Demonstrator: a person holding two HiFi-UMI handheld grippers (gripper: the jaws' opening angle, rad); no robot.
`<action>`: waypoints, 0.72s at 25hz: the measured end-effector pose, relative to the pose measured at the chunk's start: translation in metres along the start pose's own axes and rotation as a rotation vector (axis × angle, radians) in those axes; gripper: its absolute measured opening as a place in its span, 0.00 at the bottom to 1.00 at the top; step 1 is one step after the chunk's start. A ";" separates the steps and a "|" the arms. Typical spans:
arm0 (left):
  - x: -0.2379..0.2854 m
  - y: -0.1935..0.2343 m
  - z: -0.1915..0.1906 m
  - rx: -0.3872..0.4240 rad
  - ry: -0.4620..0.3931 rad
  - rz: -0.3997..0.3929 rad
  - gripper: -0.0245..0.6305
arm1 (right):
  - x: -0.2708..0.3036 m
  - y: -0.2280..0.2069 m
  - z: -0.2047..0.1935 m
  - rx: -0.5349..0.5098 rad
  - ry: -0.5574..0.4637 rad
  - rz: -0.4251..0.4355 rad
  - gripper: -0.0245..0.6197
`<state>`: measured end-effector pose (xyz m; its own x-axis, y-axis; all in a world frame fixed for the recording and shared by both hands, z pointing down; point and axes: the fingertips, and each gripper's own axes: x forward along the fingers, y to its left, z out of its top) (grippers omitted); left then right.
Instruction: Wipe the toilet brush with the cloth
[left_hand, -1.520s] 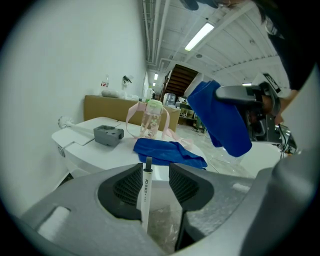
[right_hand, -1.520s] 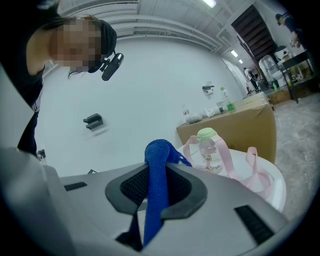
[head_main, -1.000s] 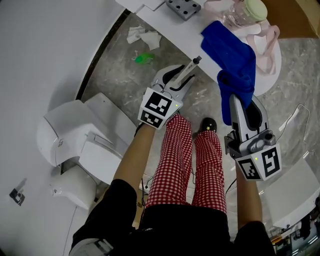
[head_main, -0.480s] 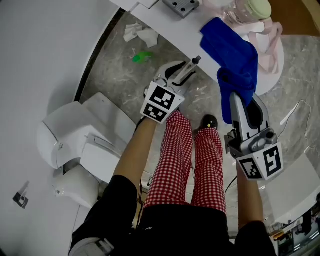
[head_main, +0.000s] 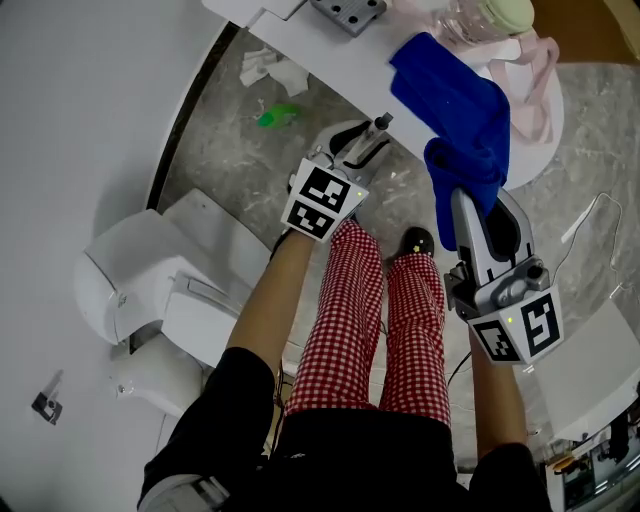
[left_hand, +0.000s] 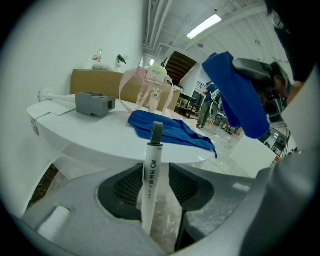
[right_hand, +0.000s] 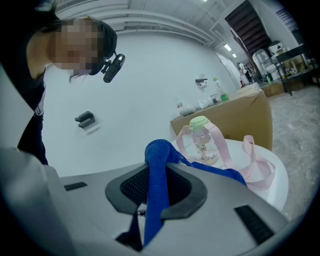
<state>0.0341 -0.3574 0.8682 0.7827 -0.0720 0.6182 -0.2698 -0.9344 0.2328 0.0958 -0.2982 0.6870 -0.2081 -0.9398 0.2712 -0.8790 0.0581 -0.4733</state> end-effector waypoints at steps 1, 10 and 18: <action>0.002 0.000 0.000 0.001 0.002 -0.002 0.26 | 0.000 0.000 -0.001 0.003 0.002 0.001 0.14; 0.008 0.005 0.000 0.024 0.024 0.021 0.26 | -0.006 0.002 -0.009 0.047 0.006 0.003 0.14; 0.014 0.002 -0.003 0.088 0.045 0.038 0.20 | -0.012 -0.007 -0.005 0.048 -0.005 -0.019 0.14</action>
<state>0.0423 -0.3588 0.8796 0.7465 -0.0945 0.6586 -0.2472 -0.9584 0.1427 0.1022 -0.2856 0.6915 -0.1899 -0.9421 0.2765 -0.8611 0.0245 -0.5078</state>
